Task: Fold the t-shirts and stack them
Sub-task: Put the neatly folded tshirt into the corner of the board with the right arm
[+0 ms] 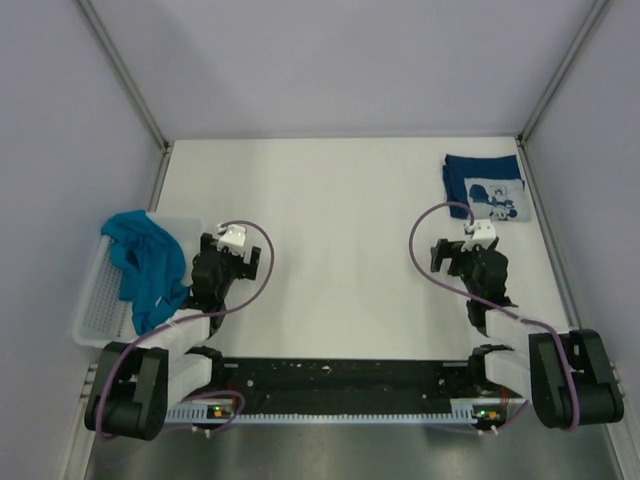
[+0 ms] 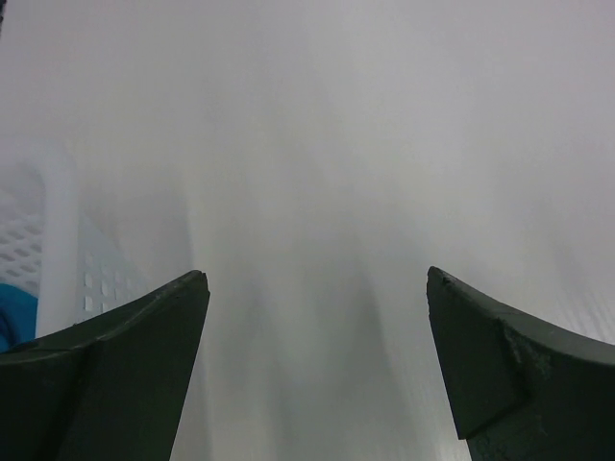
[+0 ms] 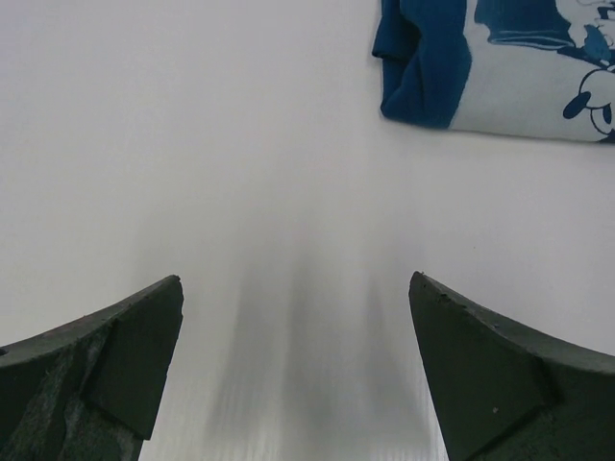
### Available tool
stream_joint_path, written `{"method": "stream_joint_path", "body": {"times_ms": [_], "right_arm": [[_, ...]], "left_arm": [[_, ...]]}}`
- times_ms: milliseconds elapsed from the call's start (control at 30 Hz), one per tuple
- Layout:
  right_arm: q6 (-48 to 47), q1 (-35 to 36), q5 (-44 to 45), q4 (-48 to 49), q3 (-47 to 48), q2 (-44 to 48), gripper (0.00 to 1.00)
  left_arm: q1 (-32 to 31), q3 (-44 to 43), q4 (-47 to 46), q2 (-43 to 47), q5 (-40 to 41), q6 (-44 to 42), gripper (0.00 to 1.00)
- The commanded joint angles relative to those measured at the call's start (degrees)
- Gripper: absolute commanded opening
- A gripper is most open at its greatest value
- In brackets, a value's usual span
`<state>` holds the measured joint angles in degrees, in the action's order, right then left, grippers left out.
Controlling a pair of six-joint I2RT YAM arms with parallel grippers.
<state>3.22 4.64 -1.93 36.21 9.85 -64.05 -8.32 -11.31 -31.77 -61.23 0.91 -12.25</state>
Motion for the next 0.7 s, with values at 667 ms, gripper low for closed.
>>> {"method": "stream_joint_path", "body": {"times_ms": [667], "right_arm": [[2.49, 0.98, 3.43, 17.14, -1.32, 0.24, 0.99]], "left_arm": [[0.67, -3.28, -6.82, -1.7, 5.51, 4.43, 0.99]]}}
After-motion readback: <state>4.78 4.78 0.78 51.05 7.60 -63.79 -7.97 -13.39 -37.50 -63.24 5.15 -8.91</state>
